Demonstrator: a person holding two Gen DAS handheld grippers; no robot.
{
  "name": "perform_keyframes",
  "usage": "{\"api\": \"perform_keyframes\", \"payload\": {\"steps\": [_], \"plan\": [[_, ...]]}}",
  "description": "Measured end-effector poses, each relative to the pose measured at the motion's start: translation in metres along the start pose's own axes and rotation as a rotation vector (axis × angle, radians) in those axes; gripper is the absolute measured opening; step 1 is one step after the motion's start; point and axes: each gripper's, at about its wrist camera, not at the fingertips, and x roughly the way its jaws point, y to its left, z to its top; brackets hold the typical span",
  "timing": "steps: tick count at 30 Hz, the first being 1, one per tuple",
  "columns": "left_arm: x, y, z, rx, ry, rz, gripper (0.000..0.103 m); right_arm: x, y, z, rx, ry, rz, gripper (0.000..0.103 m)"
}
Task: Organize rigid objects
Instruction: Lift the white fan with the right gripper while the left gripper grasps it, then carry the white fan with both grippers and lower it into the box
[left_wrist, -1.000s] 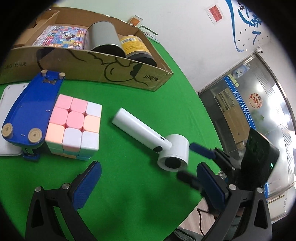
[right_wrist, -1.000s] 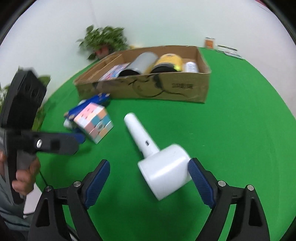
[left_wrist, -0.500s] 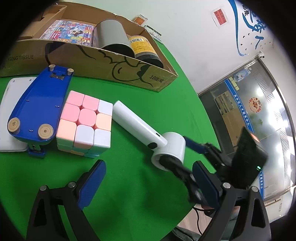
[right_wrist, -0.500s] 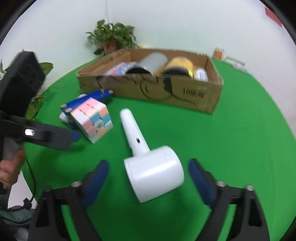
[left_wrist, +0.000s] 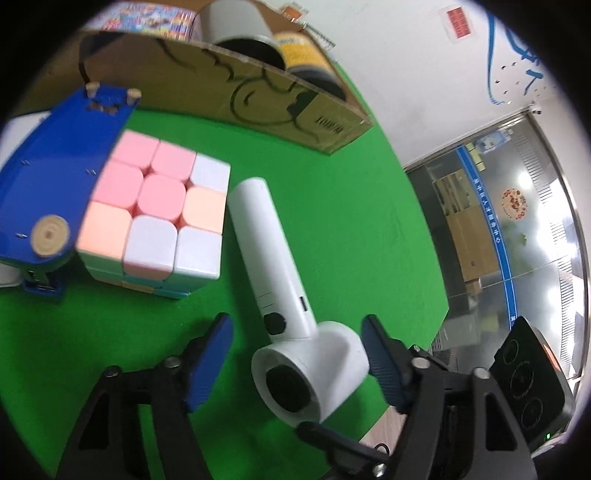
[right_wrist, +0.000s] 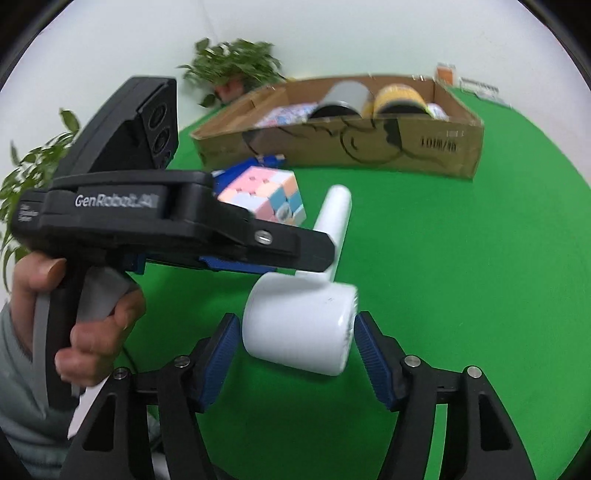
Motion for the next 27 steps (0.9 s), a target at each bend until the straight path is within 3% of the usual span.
{"api": "perform_keyframes", "payload": {"steps": [4,7,9,16,21,27], "plan": [[0.004,0.005,-0.001,-0.011,0.024,-0.006,0.062,0.002,0.0,0.0,0.034,-0.009,-0.038,0.059],[0.003,0.007,-0.003,-0.027,0.049,-0.017,0.046,0.0,0.004,-0.003,0.028,0.001,-0.036,0.059],[0.004,0.006,-0.006,-0.011,0.071,0.017,0.038,-0.003,0.008,-0.009,0.031,-0.002,-0.027,0.059],[0.001,-0.007,-0.019,0.053,0.088,0.046,0.035,-0.016,0.021,-0.025,0.021,-0.032,-0.071,0.058],[-0.036,-0.036,-0.016,0.144,-0.021,0.087,0.034,-0.04,0.036,-0.013,-0.032,-0.129,-0.085,0.058],[-0.113,-0.069,0.023,0.244,-0.208,0.119,0.034,-0.075,0.064,0.046,-0.096,-0.317,-0.052,0.058]]}}
